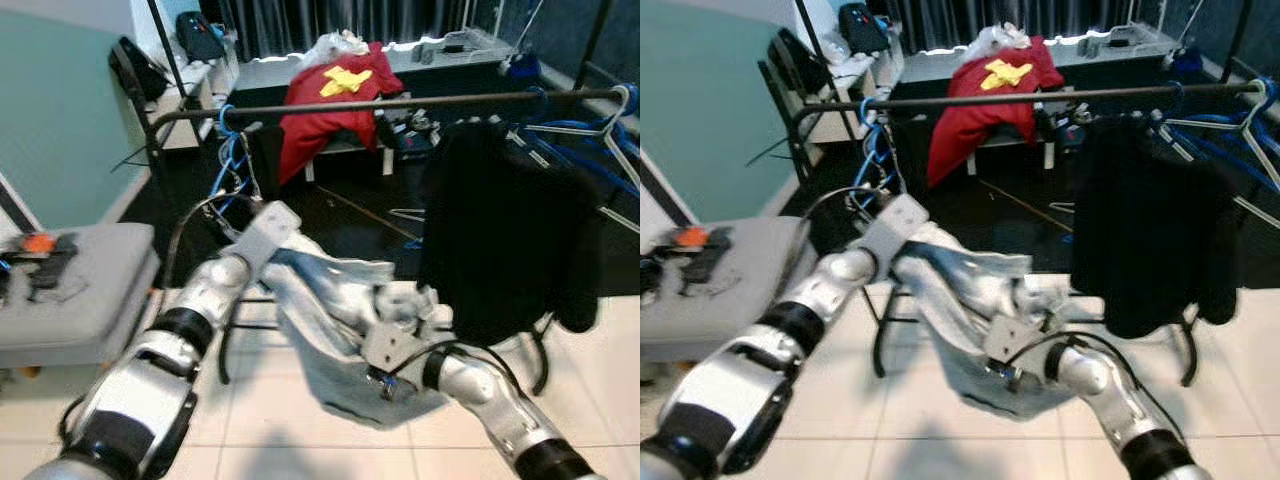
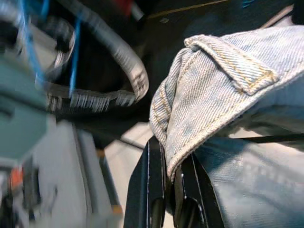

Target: Hang hanger

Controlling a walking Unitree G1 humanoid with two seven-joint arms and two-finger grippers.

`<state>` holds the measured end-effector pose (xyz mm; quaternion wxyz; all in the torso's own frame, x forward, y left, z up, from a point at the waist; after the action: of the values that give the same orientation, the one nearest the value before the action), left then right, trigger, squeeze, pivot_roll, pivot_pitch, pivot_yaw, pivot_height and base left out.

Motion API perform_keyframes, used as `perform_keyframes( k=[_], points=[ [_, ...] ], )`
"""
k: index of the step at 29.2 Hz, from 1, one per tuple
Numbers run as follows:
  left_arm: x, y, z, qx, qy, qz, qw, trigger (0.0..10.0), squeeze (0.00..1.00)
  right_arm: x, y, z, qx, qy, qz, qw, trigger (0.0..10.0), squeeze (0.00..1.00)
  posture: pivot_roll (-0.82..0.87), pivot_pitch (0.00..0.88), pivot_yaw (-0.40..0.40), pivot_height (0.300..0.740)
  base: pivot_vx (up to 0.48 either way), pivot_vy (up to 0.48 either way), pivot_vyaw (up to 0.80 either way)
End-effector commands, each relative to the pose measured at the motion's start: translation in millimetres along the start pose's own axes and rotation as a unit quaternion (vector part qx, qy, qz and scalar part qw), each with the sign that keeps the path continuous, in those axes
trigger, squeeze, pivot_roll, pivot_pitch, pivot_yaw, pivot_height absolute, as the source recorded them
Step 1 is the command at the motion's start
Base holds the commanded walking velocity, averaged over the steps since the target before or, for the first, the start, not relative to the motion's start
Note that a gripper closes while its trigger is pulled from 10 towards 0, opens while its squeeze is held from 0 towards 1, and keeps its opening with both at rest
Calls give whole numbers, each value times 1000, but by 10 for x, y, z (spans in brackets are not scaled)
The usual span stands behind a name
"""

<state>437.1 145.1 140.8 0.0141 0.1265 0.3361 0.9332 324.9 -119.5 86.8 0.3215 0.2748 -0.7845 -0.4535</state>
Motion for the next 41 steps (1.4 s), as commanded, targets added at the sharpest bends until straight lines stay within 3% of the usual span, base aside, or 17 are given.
perform_keyframes(
  k=[1, 7, 11, 15, 19, 20, 22, 23, 24, 27, 29, 32, 34, 35, 37, 38, 41],
  points=[
    [63, -284, 266, 8, 53, 44, 998, 0, 0, 7, 117, 96, -5, 33, -43, 999, 10000, 0, -32, 82, -25, 740, 0, 0, 0],
    [214, -677, 510, 18, 98, 90, 991, 0, 0, 18, 393, 276, -46, 103, -151, 982, 10000, 0, 21, 117, -113, 740, 0, 0, 0],
    [237, -706, 532, 19, 103, 89, 990, 0, 0, 40, 458, 279, -63, 108, -177, 976, 10000, 0, 27, 120, -116, 740, 0, 0, 0],
    [230, -667, 524, 9, 92, 78, 993, 0, 0, 129, 581, 368, -122, 138, -221, 958, 10000, 0, 18, 122, -84, 740, 0, 0, 0],
    [198, -568, 451, 12, 73, 61, 995, 0, 0, 182, 635, 117, -125, 39, -264, 956, 10000, 0, 11, 121, -66, 740, 0, 0, 0],
    [187, -492, 369, 21, 55, 40, 997, 0, 0, 203, 648, -79, -126, -36, -272, 953, 10000, 0, -7, 117, -26, 740, 0, 0, 0],
    [187, -492, 369, 21, 55, 40, 997, 0, 0, 203, 648, -79, -126, -36, -272, 953, 10000, 0, -7, 117, -26, 740, 0, 0, 0],
    [186, -371, 253, 37, 30, 8, 999, 0, 0, 264, 654, -311, -135, -123, -282, 942, 10000, 0, -13, 114, -15, 740, 0, 0, 0],
    [186, -371, 253, 37, 30, 8, 999, 0, 0, 264, 654, -311, -135, -123, -282, 942, 10000, 0, -13, 114, -15, 740, 0, 0, 0],
    [245, -121, 69, 127, 2, -49, 991, 0, 0, 514, 636, -665, -173, -274, -315, 892, 10000, 0, -8, 105, 1, 740, 0, 0, 0],
    [260, -108, 65, 148, 6, -51, 988, 0, 0, 562, 628, -686, -185, -288, -322, 883, 10000, 0, -8, 105, 1, 740, 0, 0, 0],
    [278, -172, -16, 164, -2, -39, 986, 0, 0, 673, 667, -767, -211, -325, -349, 853, 10000, 0, -4, 97, 3, 740, 0, 0, 0],
    [274, -198, -18, 172, 1, -35, 985, 0, 0, 661, 693, -758, -215, -319, -353, 853, 10000, 0, -5, 93, 4, 740, 0, 0, 0],
    [258, -249, 35, 179, 16, -25, 983, 0, 0, 530, 666, -641, -239, -273, -337, 869, 10000, 0, -4, 91, 2, 740, 0, 0, 0],
    [246, -257, 79, 180, 23, -24, 983, 0, 0, 458, 670, -535, -230, -238, -327, 885, 10000, 0, -3, 90, 0, 740, 0, 0, 0],
    [246, -257, 79, 180, 23, -24, 983, 0, 0, 458, 670, -535, -230, -238, -327, 885, 10000, 0, -3, 90, 0, 740, 0, 0, 0],
    [204, -197, 261, 130, 34, -31, 990, 0, 0, 213, 654, 1, -174, -58, -262, 948, 10000, 0, -1, 85, -8, 740, 0, 0, 0]
  ],
)
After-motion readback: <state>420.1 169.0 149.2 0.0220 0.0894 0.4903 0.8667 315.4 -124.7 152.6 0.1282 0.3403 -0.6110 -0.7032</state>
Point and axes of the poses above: a point about 5 cm out from each wrist's last joint towards the gripper, its own x axis pointing back from the gripper into the wrist, its own y axis along the axis of the wrist's last joint, z = x × y, the point moved 4 cm from there along -x, pointing out of the wrist towards the gripper, and after that the axes turned 15 degrees about -x, right-handed, at the moved point
